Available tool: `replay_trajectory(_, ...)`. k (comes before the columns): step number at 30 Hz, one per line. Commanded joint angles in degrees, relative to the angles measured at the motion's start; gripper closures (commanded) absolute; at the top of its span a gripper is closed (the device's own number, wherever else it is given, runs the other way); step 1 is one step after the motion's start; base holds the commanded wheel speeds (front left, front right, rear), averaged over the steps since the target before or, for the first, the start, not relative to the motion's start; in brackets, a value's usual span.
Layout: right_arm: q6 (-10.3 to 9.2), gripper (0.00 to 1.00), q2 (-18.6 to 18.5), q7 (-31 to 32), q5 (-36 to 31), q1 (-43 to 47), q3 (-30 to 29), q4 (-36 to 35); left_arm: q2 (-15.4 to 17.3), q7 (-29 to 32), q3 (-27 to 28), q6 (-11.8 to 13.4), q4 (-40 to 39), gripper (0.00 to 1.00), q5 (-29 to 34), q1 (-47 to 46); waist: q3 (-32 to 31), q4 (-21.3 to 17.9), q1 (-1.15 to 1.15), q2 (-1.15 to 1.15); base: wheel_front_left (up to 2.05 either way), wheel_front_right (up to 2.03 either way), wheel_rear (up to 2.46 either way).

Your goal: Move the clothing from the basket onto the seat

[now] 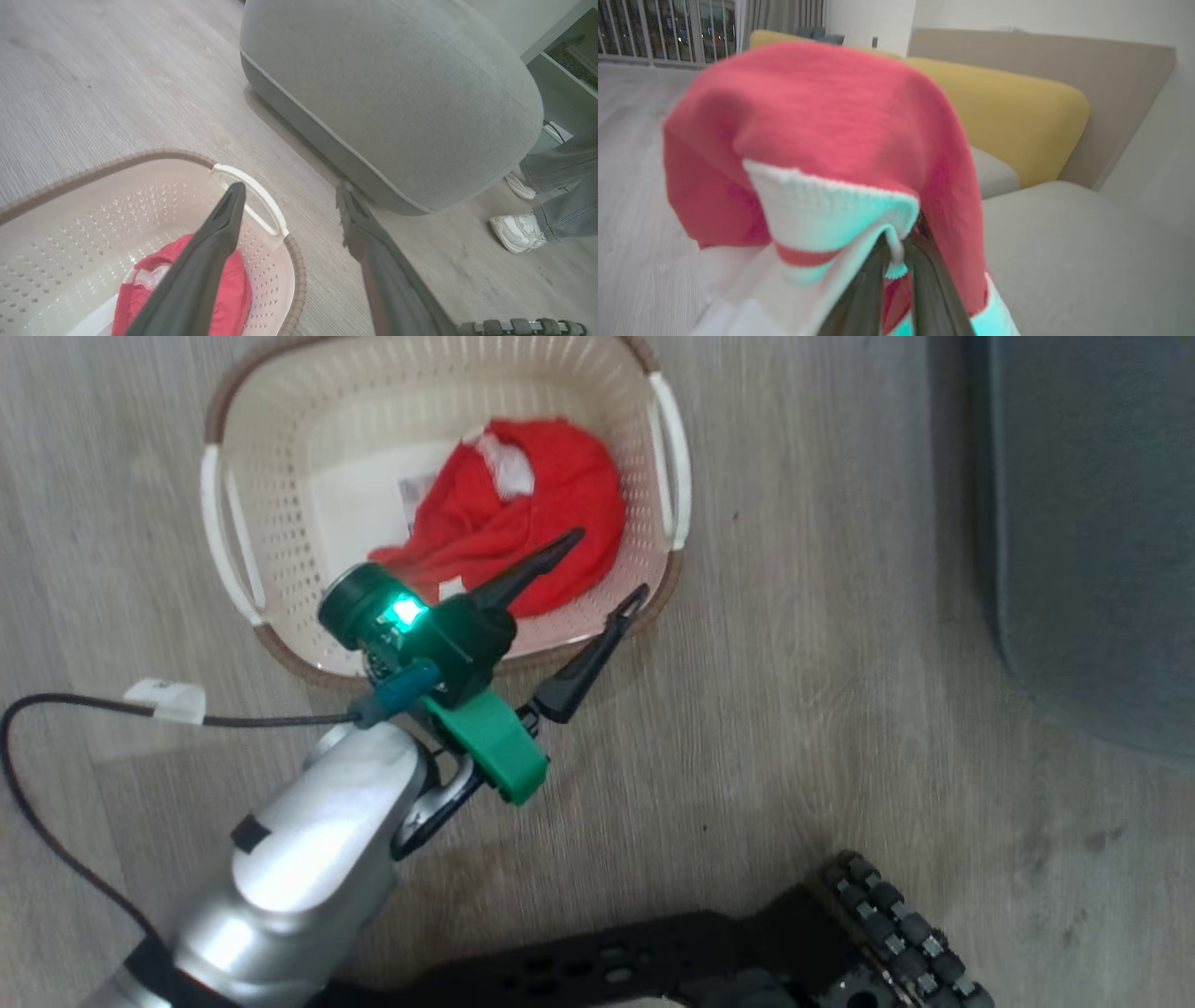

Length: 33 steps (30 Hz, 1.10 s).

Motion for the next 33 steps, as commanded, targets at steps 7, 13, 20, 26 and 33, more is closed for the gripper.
replay_trajectory(7, -0.02, 0.0, 4.08, -5.19, -4.07, 5.58, -3.0, 4.41, 4.0, -0.54, 2.6, 0.28, -0.72, 0.0, -0.02, 1.66, 1.44, -2.53, -0.02, 0.0, 0.0, 0.0, 0.0)
replay_trajectory(13, -0.02, 0.0, 4.19, -6.02, -5.8, 8.91, 0.81, 8.84, 5.09, -0.54, 3.68, 1.1, -0.73, 0.0, -0.63, 2.58, -2.09, -4.69, -0.02, 0.0, 0.0, 0.0, 0.0)
replay_trajectory(20, -0.02, 0.0, 3.4, -6.81, -2.65, 19.74, 12.1, 9.43, 2.28, -0.54, 5.68, 1.46, 0.43, 0.0, -3.57, 4.97, -9.64, -5.65, -0.02, 0.0, 0.0, 0.0, 0.0)
replay_trajectory(26, -0.02, 0.0, 4.41, -7.61, 2.56, 31.14, 17.62, 0.95, 0.02, -0.54, 10.41, 1.61, 2.13, 0.0, -5.34, 8.54, -16.8, -4.34, -0.02, 0.0, 0.0, 0.0, 0.0)
replay_trajectory(33, -0.02, 0.0, 9.14, -7.75, 4.17, 41.73, 22.1, -11.09, -2.12, -0.55, 17.75, 1.62, 4.04, 0.0, -5.34, 13.64, -23.58, -0.71, -0.02, 0.0, 0.0, 0.0, 0.0)
